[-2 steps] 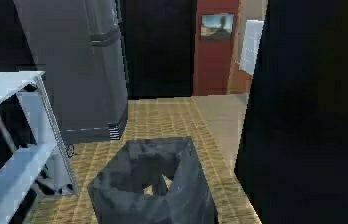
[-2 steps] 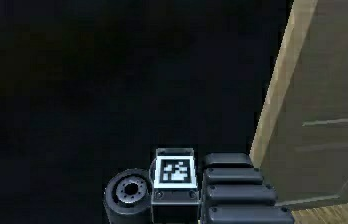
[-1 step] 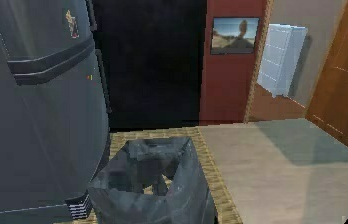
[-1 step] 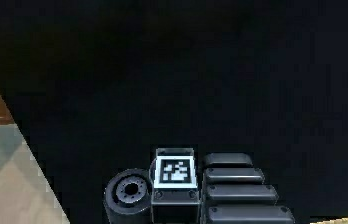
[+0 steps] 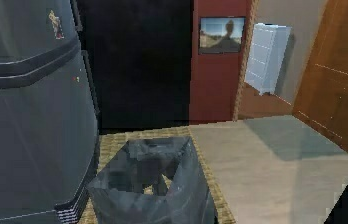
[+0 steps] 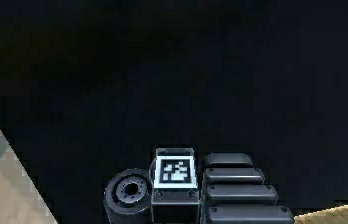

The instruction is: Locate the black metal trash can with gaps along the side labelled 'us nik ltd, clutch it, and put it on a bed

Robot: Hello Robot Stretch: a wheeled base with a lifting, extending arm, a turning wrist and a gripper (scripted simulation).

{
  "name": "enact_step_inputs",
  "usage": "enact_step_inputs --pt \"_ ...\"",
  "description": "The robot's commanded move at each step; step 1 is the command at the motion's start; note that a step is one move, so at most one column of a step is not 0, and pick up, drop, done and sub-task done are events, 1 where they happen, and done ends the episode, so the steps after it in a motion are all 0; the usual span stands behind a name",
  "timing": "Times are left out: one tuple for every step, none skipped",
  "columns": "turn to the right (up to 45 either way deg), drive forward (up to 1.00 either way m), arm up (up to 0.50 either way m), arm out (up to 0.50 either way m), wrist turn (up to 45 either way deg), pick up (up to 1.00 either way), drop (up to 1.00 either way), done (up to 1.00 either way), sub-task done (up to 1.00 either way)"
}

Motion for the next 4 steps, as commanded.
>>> enact_step_inputs --pt "0.0 0.80 0.00 0.00 0.0 0.00 0.00 0.00 0.00" --pt "45.0 0.00 0.00 0.00 0.0 0.00 0.00 0.00 0.00" --pt "15.0 0.00 0.00 0.00 0.0 0.00 0.00 0.00 0.00" --pt "0.0 0.35 0.00 0.00 0.0 0.00 0.00 0.00 0.00"
